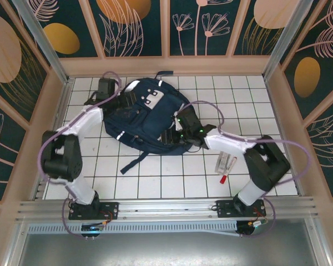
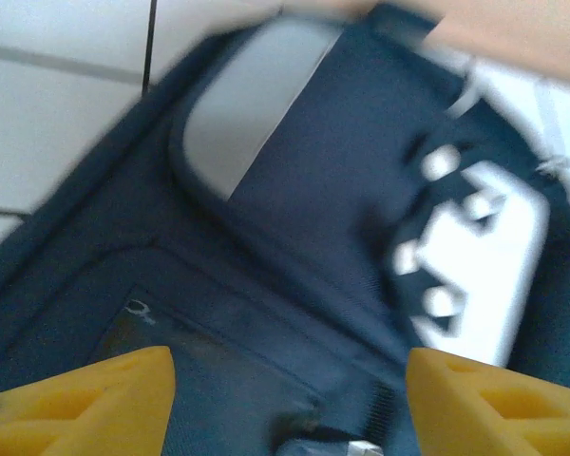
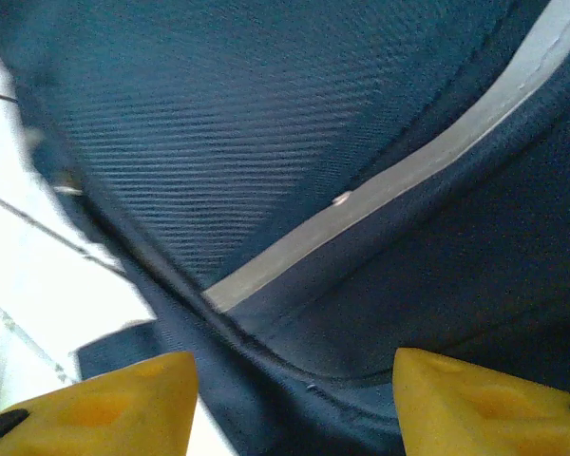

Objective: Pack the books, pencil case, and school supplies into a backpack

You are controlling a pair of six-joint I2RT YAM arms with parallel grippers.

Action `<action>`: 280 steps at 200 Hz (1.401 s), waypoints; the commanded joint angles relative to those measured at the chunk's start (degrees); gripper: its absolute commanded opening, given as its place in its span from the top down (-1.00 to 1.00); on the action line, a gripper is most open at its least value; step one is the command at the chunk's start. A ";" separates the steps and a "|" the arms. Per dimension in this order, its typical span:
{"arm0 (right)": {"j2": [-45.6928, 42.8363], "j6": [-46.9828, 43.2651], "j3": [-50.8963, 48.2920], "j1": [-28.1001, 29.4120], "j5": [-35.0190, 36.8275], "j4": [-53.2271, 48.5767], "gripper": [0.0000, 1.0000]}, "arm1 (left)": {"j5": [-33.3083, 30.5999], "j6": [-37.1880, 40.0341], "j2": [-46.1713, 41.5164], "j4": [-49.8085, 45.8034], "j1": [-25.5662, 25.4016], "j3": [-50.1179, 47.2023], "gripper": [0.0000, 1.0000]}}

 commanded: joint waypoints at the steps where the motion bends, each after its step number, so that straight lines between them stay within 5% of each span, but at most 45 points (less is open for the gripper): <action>1: 6.65 -3.64 3.51 -2.32 4.54 5.41 -0.09 | -1.53 1.82 2.46 3.16 -0.18 -5.09 -0.25; 54: 16.34 -7.60 12.02 -13.44 -2.16 8.87 -0.03 | -3.33 0.36 -10.69 3.54 -4.04 -24.70 -0.21; 108: 15.38 -4.90 19.31 -16.59 -8.29 2.35 -0.04 | -1.57 0.51 -29.29 -5.79 -7.65 -24.32 -0.19; 161: -0.27 -9.10 4.07 -10.60 -12.17 -2.09 -0.06 | 10.96 31.66 -31.30 3.84 -12.49 -28.44 -0.15; 201: 1.19 -6.16 0.17 -3.37 -11.86 4.99 -0.06 | 14.87 63.42 -33.00 2.79 -12.84 -34.07 -0.36; 254: 9.13 -5.44 7.27 1.29 -1.19 4.46 0.16 | 0.67 73.25 -24.92 9.76 -12.84 -35.14 -0.31; 280: 10.01 -2.11 7.80 1.98 3.19 2.90 0.28 | -3.35 71.01 -20.96 11.47 -12.80 -32.74 0.39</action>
